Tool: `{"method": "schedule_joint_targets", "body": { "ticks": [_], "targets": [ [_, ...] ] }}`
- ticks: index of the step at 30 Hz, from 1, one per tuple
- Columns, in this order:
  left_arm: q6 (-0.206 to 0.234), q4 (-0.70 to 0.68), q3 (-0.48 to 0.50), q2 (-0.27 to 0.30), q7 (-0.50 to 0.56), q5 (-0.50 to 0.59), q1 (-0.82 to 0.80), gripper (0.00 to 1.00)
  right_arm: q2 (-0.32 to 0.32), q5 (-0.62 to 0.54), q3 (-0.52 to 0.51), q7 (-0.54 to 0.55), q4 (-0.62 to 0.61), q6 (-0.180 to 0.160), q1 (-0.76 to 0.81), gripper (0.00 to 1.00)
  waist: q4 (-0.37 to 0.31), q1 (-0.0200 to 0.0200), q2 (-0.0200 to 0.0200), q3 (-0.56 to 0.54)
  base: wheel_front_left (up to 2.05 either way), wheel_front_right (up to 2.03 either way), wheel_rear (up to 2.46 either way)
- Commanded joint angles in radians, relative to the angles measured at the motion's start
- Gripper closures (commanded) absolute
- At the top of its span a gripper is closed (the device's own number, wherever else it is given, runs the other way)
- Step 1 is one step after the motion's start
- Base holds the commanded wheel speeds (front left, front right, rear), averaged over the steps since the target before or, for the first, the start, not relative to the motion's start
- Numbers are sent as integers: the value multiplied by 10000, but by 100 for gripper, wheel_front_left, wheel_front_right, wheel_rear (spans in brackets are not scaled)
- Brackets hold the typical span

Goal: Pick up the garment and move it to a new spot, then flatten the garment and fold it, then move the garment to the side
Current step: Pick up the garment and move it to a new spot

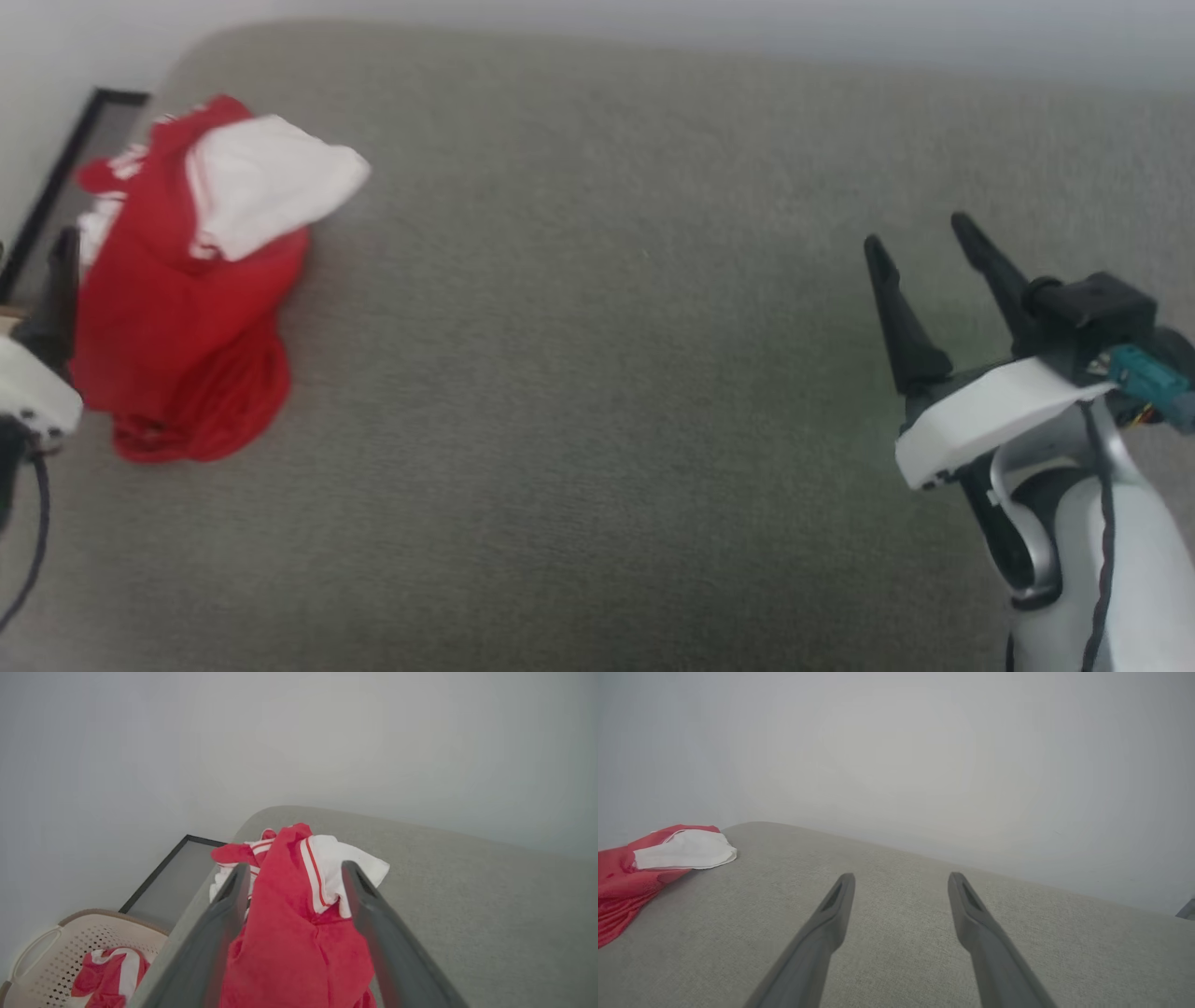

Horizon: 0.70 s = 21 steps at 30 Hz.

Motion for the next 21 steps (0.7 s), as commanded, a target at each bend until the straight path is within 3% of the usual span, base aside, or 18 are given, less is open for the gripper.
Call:
{"method": "schedule_joint_targets", "body": {
  "ticks": [1,13,21],
  "targets": [
    [-75,285,-36,32,163,-104,-292,0,-22,-93,-30,45,-97,1,-153,0,-526,0,0,791,0,0,0],
    [-560,4335,-934,59,2709,-498,-3383,0,-130,-415,-184,447,-1069,1,-584,0,-1103,0,0,2395,0,0,0],
    [-639,6291,-1787,-682,4701,-621,-4142,0,-205,-595,-342,784,-1651,1,-609,0,-1061,0,0,2972,0,0,0]
  ]
}}
